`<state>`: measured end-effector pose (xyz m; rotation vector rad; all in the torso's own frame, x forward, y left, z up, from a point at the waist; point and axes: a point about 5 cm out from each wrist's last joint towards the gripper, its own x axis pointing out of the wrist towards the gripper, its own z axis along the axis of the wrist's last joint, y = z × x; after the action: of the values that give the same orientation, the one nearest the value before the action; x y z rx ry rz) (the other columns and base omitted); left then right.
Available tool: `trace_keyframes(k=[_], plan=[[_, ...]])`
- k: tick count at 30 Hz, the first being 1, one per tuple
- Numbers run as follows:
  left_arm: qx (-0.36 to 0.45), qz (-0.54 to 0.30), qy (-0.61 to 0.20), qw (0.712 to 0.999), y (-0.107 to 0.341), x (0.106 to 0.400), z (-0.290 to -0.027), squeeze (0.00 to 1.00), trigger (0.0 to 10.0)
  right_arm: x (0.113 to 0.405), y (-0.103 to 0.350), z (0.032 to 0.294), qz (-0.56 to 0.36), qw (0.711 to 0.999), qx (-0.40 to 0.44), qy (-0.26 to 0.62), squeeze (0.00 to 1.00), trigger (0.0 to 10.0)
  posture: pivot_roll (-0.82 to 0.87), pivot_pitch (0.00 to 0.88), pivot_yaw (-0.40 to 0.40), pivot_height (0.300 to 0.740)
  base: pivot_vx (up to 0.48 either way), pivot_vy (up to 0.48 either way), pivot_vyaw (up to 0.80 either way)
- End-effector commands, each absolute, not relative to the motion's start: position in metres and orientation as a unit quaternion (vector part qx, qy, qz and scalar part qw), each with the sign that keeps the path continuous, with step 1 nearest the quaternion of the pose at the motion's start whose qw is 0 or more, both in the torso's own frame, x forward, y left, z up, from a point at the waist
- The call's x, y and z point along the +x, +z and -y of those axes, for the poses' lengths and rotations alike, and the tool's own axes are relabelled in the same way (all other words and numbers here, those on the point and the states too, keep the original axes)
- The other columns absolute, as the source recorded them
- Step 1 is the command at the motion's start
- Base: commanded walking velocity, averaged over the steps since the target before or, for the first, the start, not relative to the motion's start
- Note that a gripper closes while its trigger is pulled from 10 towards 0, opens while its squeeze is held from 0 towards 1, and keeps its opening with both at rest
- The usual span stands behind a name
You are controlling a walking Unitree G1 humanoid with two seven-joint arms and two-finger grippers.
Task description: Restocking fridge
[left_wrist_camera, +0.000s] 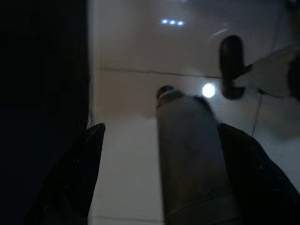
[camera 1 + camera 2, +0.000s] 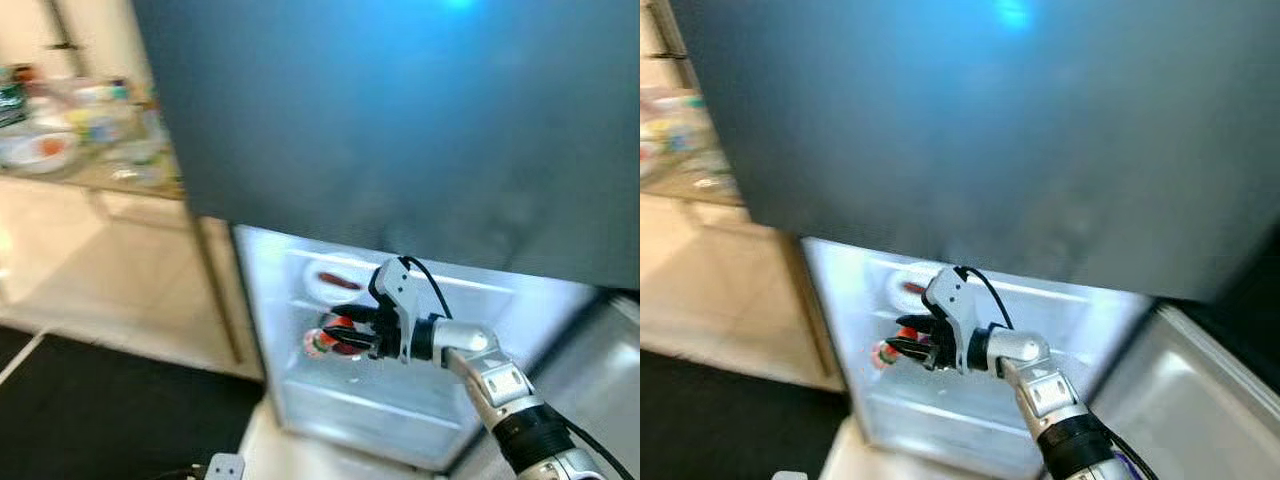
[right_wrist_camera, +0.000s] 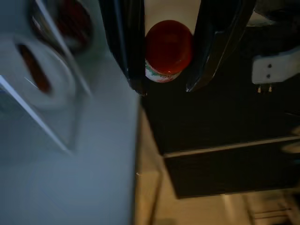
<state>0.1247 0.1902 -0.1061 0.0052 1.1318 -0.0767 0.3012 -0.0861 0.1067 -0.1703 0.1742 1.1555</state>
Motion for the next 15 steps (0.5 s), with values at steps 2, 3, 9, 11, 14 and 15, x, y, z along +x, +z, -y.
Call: trace_keyframes(k=[2, 3, 9, 11, 14, 15], plan=[[0.001, -0.547, -0.033, 0.836, -0.108, 0.117, -0.191, 0.0, 10.0, 0.302, 0.094, 0.089, -0.117, 0.833, -0.119, 0.528, 0.0, 10.0, -0.1, 0.0, -0.009, 0.74, 0.0, 0.0, 0.0], [0.001, -0.547, -0.032, 0.836, -0.108, 0.117, -0.191, 0.0, 10.0, 0.302, 0.091, 0.09, -0.123, 0.833, -0.127, 0.524, 0.0, 10.0, -0.1, 0.0, -0.009, 0.74, 0.0, 0.0, 0.0], [0.012, -0.538, -0.008, 0.843, -0.106, 0.121, -0.2, 0.0, 10.0, 0.303, 0.091, 0.091, -0.123, 0.836, -0.12, 0.521, 0.0, 10.0, -0.1, 0.0, -0.011, 0.74, 0.0, 0.0, 0.0], [0.017, -0.535, -0.004, 0.844, -0.105, 0.122, -0.203, 0.0, 10.0, 0.303, 0.09, 0.091, -0.127, 0.836, -0.121, 0.52, 0.0, 10.0, -0.1, 0.0, -0.01, 0.74, 0.0, 0.0, 0.0], [0.024, -0.529, 0.006, 0.848, -0.104, 0.126, -0.207, 0.0, 10.0, 0.303, 0.087, 0.091, -0.137, 0.835, -0.13, 0.517, 0.0, 10.0, -0.1, 0.0, -0.01, 0.73, 0.0, 0.0, 0.0], [0.024, -0.524, 0.01, 0.851, -0.102, 0.128, -0.209, 0.0, 10.0, 0.303, 0.086, 0.091, -0.139, 0.835, -0.13, 0.516, 0.0, 10.0, -0.1, 0.0, -0.01, 0.725, 0.0, 0.0, 0.0]])
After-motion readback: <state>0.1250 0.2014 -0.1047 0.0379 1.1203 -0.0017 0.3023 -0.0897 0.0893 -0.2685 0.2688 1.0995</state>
